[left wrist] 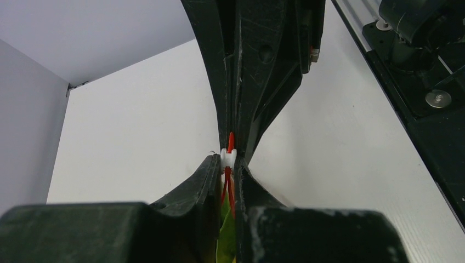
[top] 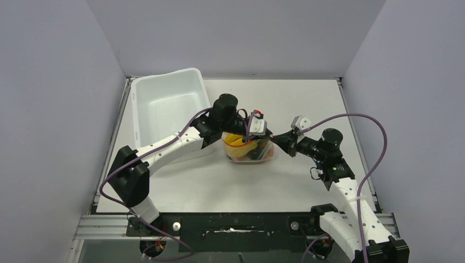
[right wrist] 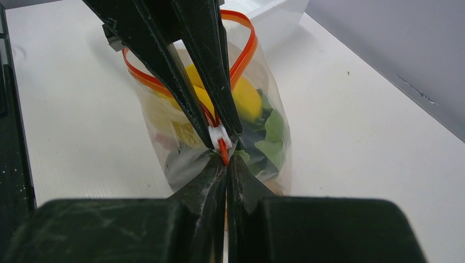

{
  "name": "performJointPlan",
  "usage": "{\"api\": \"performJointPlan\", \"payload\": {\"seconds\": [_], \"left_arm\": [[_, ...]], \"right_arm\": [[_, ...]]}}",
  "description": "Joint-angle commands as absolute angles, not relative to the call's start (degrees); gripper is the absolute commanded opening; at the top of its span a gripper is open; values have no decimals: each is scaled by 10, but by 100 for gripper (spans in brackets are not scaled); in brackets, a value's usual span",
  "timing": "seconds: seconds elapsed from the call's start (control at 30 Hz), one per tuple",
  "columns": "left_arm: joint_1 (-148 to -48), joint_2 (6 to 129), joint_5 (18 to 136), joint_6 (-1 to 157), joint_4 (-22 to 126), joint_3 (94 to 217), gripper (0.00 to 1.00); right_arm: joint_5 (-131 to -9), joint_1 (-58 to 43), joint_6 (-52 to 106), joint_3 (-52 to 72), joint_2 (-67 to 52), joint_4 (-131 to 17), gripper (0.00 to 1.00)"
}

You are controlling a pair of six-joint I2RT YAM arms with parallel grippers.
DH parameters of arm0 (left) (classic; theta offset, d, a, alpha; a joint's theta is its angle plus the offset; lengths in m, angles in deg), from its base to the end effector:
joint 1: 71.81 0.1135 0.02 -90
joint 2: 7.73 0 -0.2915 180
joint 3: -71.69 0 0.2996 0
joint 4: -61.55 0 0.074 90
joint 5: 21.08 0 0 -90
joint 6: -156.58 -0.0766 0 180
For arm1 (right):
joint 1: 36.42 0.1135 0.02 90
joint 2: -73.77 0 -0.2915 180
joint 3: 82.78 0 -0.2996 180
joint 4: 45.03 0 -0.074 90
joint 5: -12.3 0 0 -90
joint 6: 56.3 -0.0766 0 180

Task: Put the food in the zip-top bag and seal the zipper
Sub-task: Zip the zipper food storage bag at the center of the board.

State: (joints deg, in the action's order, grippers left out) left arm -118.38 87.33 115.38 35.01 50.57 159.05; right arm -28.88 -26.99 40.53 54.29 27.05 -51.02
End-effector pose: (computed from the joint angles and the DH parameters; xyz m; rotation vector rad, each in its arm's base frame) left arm 0.2778 -0.3742 0.3231 1.5771 1.0563 -0.9419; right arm 0.2290 0.0965 0.2848 -0.8465 1.5240 0.7699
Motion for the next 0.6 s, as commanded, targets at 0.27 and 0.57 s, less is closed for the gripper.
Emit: {"api": "performJointPlan", "payload": {"seconds": [0.27, 0.57], "left_arm": [[-1146, 816, 1134, 328, 458, 1600, 0], [-1118, 787, 1135, 322, 442, 1578, 0]], "right_arm": [[-330, -294, 380, 543, 303, -482, 0], [-337, -310, 370, 546, 299, -480, 0]]}}
